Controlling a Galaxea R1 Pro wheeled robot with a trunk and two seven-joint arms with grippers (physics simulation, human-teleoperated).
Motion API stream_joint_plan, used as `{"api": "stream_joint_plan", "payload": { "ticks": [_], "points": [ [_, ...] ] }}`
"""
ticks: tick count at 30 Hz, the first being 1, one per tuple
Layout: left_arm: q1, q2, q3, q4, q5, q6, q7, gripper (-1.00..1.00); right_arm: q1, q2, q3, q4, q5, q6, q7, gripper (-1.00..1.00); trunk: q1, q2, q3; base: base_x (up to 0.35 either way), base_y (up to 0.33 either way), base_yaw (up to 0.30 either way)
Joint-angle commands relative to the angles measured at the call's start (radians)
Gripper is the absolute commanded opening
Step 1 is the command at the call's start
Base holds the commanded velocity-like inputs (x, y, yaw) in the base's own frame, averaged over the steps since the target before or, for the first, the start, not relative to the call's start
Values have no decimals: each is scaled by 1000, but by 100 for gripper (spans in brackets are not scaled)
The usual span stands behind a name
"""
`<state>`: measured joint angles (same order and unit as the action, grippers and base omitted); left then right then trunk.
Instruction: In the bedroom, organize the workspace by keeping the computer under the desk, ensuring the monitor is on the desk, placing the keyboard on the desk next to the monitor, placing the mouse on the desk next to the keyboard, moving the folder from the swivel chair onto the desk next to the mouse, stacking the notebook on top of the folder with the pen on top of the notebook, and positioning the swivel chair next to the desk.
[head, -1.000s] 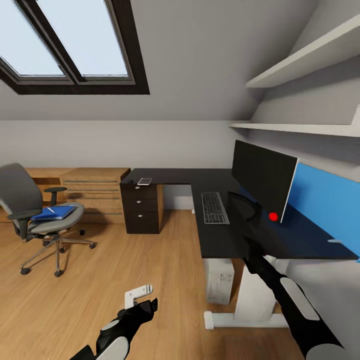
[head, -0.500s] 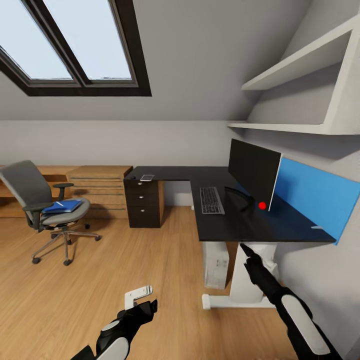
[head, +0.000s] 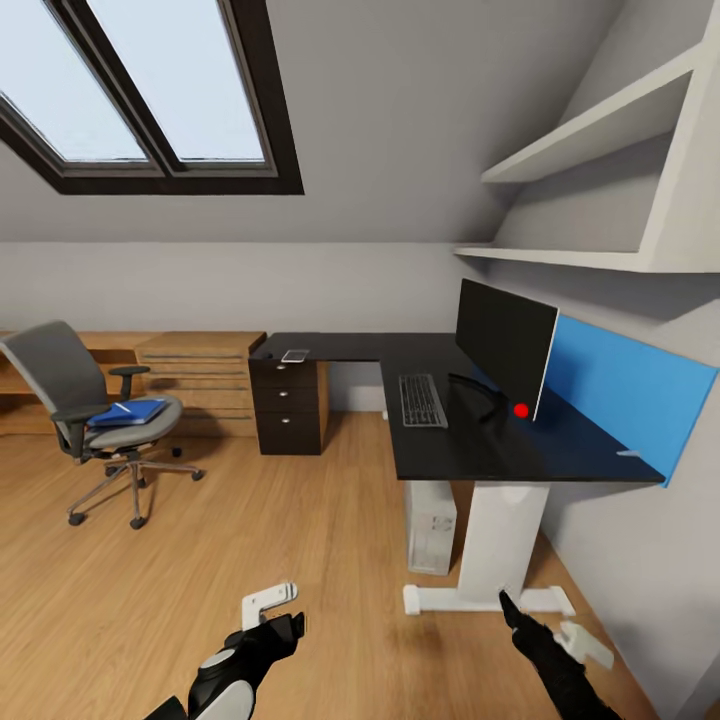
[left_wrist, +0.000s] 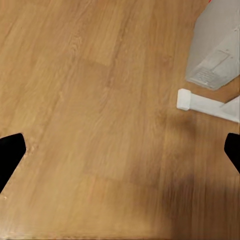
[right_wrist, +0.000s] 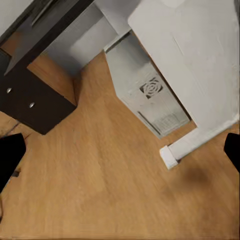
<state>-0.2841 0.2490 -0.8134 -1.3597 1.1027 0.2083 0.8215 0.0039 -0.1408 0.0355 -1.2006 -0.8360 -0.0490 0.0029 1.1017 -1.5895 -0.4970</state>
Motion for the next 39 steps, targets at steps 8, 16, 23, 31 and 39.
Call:
{"api": "stream_joint_plan", "payload": {
  "ticks": [8,16,23,31,39],
  "points": [
    [24,8,-3,283,3,-21,-48,100,11,22,16,310,266,-220,45,100,-31,56,24,0,0,0],
    [26,3,-3,526,2,-155,-345,100,9,74,15,455,279,-261,31,100,-61,112,49,0,0,0],
    [26,2,0,607,3,-177,-529,100,8,92,21,471,400,-285,30,100,-88,161,71,0,0,0],
    [26,-3,-1,629,3,-179,-547,100,8,128,17,501,508,-293,30,100,-119,217,96,0,0,0],
    [26,-25,-3,646,4,-178,-548,100,8,133,19,506,515,-326,31,100,-150,273,121,0,0,0]
  ]
}}
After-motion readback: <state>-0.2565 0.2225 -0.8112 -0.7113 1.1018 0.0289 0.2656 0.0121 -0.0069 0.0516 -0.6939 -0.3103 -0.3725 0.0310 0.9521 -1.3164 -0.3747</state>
